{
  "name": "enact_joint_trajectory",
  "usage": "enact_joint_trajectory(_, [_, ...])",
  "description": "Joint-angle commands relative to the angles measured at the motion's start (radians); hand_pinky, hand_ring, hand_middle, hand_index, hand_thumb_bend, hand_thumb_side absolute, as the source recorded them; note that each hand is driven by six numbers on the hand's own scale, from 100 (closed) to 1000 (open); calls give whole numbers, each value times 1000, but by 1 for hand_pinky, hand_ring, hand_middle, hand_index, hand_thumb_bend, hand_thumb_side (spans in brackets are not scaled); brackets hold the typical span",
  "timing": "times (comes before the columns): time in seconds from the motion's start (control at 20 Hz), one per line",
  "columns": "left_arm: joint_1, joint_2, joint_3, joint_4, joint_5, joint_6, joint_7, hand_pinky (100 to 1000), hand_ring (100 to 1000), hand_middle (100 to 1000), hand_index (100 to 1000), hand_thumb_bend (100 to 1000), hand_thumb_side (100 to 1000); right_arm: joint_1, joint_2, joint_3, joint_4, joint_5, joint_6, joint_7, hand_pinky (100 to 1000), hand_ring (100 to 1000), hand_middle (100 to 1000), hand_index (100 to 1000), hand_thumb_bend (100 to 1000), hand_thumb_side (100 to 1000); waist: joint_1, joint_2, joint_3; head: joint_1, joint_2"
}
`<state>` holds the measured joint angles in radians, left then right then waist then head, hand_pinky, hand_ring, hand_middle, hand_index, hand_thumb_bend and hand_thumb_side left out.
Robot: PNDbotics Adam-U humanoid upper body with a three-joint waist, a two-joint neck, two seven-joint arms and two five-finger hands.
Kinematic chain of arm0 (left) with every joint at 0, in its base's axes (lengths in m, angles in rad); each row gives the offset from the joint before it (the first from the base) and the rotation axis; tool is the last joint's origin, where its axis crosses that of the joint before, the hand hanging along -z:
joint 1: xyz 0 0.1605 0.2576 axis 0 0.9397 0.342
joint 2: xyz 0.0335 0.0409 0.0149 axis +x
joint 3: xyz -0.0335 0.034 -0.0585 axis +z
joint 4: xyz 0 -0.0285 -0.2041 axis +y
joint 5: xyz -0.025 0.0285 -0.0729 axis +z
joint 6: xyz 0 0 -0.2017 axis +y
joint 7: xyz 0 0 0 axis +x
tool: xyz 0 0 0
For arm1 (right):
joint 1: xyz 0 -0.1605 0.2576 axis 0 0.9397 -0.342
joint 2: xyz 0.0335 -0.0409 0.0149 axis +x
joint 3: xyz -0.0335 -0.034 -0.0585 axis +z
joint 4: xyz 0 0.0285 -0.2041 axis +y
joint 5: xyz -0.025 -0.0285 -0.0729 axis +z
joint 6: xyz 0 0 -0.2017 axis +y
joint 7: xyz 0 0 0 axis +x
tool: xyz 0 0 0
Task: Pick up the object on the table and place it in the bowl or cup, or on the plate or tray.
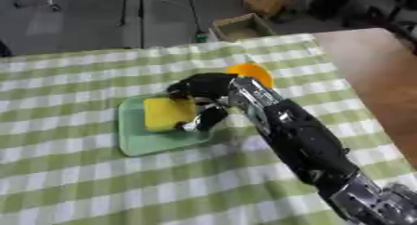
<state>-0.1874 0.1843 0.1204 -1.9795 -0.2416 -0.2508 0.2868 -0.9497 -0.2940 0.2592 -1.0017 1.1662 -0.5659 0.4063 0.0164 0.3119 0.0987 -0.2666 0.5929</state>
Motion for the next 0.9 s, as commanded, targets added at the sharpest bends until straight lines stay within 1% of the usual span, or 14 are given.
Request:
enact_joint_trajectory(0.05, [-6,22,7,-20,1,1,1,571,758,787,851,218,911,-20,-27,-6,-53,-57,-4,49,989,1000,1000,1000,408,974,-6,-119,-4,5,-8])
enact_joint_trajectory(0.2, [-6,23,8,-20,0,2,2,571,758,787,851,218,911,-19,-37,-3,-83,-96,3,93,994,1000,1000,1000,413,979,-8,-121,-7,6,-7])
enact_joint_trajectory(0.25, [-6,23,8,-20,-1,2,2,571,758,787,851,219,911,-19,-40,-4,-96,-108,6,99,1000,1000,1000,1000,439,911,-8,-122,-9,7,-8])
enact_joint_trajectory(0.3, [-5,23,9,-20,-1,3,3,571,758,787,851,219,911,-16,-45,-5,-120,-122,8,90,1000,1000,1000,1000,439,911,-9,-123,-12,9,-8])
enact_joint_trajectory(0.35, [-4,24,10,-20,-1,3,4,571,758,787,851,219,911,-14,-49,-5,-142,-134,12,77,1000,1000,1000,1000,448,835,-9,-123,-14,10,-8])
enact_joint_trajectory(0.4, [-4,24,10,-20,-2,4,5,571,758,787,851,219,911,-10,-53,-4,-167,-148,17,54,1000,1000,1000,1000,448,835,-9,-124,-17,11,-8])
enact_joint_trajectory(0.45, [-3,23,11,-20,-2,4,5,571,758,786,850,220,911,-7,-56,-4,-188,-160,22,29,1000,1000,1000,1000,473,745,-10,-125,-20,11,-8])
enact_joint_trajectory(0.5, [-3,23,11,-20,-3,5,6,571,758,786,850,220,911,-5,-60,-4,-214,-175,28,-9,1000,1000,1000,1000,474,737,-10,-125,-23,13,-8])
enact_joint_trajectory(0.55, [-2,24,12,-20,-3,5,6,571,758,786,851,220,912,-2,-64,-3,-234,-186,36,-44,1000,993,1000,1000,508,629,-10,-125,-25,14,-8])
enact_joint_trajectory(0.6, [-2,24,12,-20,-4,5,7,571,758,786,851,220,912,2,-70,-6,-261,-202,52,-90,1000,993,1000,1000,508,629,-10,-126,-29,16,-8])
enact_joint_trajectory(0.65, [-1,24,12,-20,-5,6,7,570,758,786,850,220,912,6,-75,-5,-283,-215,69,-130,1000,959,1000,1000,428,637,-11,-126,-32,18,-8])
enact_joint_trajectory(0.7, [-1,23,13,-20,-5,6,8,570,758,786,850,220,912,11,-81,-7,-307,-232,90,-172,1000,959,1000,1000,523,551,-11,-125,-34,19,-9])
enact_joint_trajectory(0.75, [0,23,14,-20,-6,6,9,569,757,786,850,220,913,18,-88,-7,-329,-248,110,-205,982,929,1000,1000,501,519,-11,-125,-36,22,-10])
enact_joint_trajectory(0.9, [1,22,15,-20,-8,8,10,568,757,786,850,219,913,47,-117,-2,-396,-309,151,-252,962,897,984,1000,445,506,-10,-122,-43,32,-11])
